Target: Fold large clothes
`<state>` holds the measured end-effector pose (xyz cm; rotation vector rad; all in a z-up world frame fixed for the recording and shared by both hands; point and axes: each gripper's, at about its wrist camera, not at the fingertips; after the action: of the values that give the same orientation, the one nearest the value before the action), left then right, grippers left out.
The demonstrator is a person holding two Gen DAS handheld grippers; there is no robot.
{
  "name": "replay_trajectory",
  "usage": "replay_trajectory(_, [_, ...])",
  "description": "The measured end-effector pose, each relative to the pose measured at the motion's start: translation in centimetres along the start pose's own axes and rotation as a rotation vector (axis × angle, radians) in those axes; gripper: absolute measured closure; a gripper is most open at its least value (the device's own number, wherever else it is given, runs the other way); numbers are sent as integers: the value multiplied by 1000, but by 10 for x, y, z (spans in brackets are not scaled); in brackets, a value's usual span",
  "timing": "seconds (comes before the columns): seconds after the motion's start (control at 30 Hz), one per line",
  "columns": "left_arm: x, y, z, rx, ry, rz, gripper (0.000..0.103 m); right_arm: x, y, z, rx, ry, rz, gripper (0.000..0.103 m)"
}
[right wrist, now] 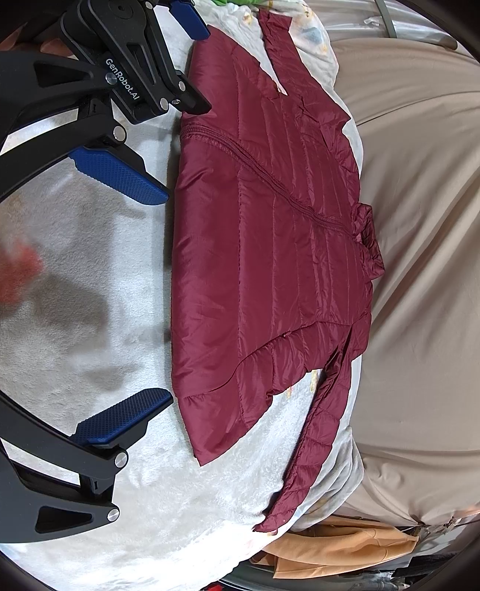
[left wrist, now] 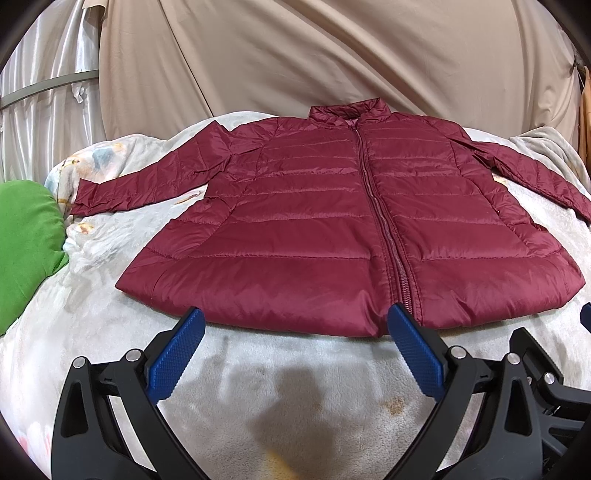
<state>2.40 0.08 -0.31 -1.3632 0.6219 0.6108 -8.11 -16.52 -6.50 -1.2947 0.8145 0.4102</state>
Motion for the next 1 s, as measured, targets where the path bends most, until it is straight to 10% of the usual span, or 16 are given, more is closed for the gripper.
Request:
replay_trajectory(0.57, [-5,-3,12,-23,72,-6,6,3,-6,-19,20,-86,59,5])
replay_trajectory(1.0, [7,-65,103,-61,103,-12,6,57,-93,-331,584,-96,88,5])
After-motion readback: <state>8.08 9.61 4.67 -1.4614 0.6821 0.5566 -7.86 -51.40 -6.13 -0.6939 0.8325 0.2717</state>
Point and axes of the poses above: each gripper's, at about its wrist camera, not at the fingertips, and x roughly the way its jaws point, z to its left, y to its underside, and after that the axes turned 12 degrees about z, right-handed
